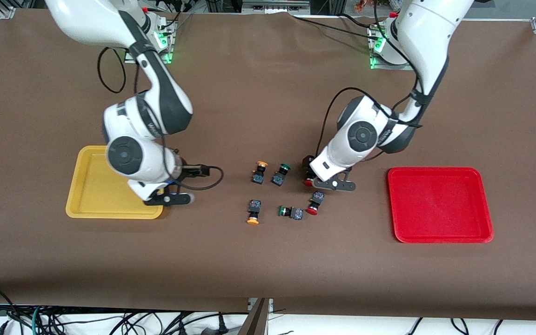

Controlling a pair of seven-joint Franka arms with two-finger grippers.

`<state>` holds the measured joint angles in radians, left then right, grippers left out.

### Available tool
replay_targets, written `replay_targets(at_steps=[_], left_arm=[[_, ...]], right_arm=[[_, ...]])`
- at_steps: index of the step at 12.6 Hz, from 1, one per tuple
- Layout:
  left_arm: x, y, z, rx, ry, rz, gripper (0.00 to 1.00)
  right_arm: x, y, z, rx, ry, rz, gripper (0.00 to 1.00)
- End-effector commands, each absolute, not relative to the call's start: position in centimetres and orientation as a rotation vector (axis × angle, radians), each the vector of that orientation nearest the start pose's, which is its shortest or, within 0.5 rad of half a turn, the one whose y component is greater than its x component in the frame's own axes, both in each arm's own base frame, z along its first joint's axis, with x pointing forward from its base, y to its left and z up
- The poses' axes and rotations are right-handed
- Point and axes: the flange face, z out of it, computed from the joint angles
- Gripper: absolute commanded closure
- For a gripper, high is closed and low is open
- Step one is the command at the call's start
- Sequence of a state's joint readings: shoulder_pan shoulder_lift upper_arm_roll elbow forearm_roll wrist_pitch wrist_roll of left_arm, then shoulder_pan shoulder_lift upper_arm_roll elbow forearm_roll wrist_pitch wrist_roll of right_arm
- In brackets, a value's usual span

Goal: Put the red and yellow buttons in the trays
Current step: 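Reach the left gripper to a red button while the right gripper reaches an orange button, then close the left gripper on the red button while the right gripper grasps orange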

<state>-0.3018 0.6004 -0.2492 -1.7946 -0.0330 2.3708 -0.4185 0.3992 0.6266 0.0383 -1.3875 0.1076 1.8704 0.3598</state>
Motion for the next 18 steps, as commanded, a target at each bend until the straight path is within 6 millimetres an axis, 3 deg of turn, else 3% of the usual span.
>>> replay_targets(at_steps=[1,3,5,9,12,13,15,16,18], left_arm=[[55.6,-35.0,20.7,-3.265,0.132,0.056,0.00],[55.6,-35.0,19.5,-3.243,0.188,0.018,0.00],[55.7,-35.2,19.1,-3.252,0.191,-0.008,0.00],[55.6,-35.3,18.4,-3.257,0.194,-0.013,0.01],[55.2,-35.1,18.0,-3.251,0.198,0.002,0.09],[55.2,-35.1,18.0,-3.248,0.205,-0.001,0.18],[55.2,-35.1,18.1,-3.238,0.224,-0.014,0.60],[55.3,-35.1,18.2,-3.238,0.226,-0.016,0.75],[55.5,-34.7,18.7,-3.236,0.219,-0.016,0.82]], right_arm=[[62.5,34.1,30.3,-3.072,-0.008,0.300,0.00],[61.0,37.4,28.0,-3.080,0.068,0.281,0.00],[60.4,39.1,25.5,-3.063,0.182,0.267,0.00],[59.3,42.1,22.1,-2.990,0.340,0.238,0.00],[58.9,43.4,20.3,-2.966,0.420,0.205,0.00],[58.5,44.0,20.1,-2.958,0.436,0.191,0.00],[58.4,44.5,19.4,-2.937,0.453,0.183,0.00],[58.4,44.5,19.2,-2.932,0.461,0.182,0.00],[58.2,44.7,18.9,-2.928,0.490,0.181,0.03]])
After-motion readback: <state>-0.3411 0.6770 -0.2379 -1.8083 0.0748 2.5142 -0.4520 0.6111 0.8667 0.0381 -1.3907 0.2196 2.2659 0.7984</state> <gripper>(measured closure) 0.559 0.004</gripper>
